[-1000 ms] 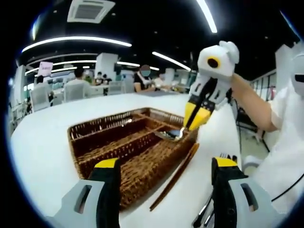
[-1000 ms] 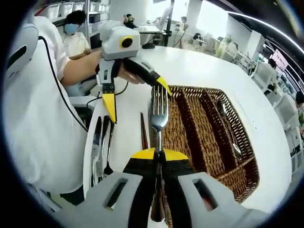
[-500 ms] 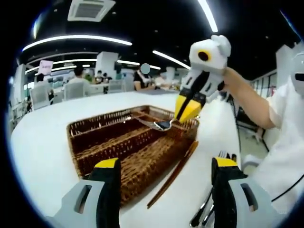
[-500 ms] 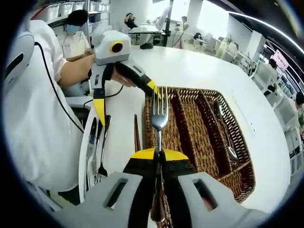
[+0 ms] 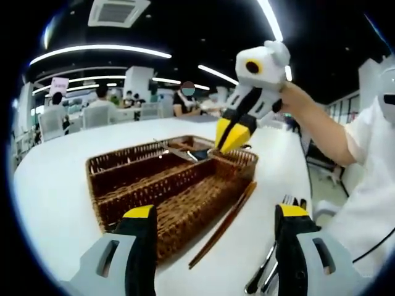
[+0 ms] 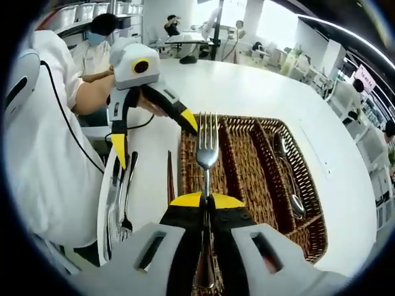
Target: Arrange the knives, forks, and spoons in their matching storage slots by inserting each utensil handle-first until every utensil is classified and aligned in the correct compartment
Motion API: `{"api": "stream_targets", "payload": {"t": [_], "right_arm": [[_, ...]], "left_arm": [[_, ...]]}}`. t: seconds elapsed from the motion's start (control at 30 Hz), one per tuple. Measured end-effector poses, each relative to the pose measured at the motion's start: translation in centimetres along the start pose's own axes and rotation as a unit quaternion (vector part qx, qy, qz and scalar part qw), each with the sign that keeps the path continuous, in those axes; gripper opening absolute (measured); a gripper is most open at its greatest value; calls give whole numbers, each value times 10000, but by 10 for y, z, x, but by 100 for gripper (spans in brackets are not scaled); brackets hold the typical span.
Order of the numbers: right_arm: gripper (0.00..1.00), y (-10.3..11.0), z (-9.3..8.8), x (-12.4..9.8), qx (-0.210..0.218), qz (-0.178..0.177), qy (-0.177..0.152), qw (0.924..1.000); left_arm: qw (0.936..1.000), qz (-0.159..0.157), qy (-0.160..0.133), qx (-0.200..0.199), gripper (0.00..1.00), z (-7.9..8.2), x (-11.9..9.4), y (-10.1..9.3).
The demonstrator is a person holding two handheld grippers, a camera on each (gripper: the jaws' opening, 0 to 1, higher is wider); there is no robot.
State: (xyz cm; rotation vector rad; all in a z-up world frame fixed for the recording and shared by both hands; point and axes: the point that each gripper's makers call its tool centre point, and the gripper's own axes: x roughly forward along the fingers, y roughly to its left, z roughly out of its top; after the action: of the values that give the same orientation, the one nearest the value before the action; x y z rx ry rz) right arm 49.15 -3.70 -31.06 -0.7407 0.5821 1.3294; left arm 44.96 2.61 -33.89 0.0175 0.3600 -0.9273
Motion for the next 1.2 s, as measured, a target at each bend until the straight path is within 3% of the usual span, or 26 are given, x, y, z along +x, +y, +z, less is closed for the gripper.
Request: {"api": "stream_targets", "payload": {"t": [1.2], "right_arm": [[2, -36, -1, 26, 29, -13, 105, 9999]], "left_arm": [[10000, 22, -15, -44, 78, -4, -2, 0]]}}
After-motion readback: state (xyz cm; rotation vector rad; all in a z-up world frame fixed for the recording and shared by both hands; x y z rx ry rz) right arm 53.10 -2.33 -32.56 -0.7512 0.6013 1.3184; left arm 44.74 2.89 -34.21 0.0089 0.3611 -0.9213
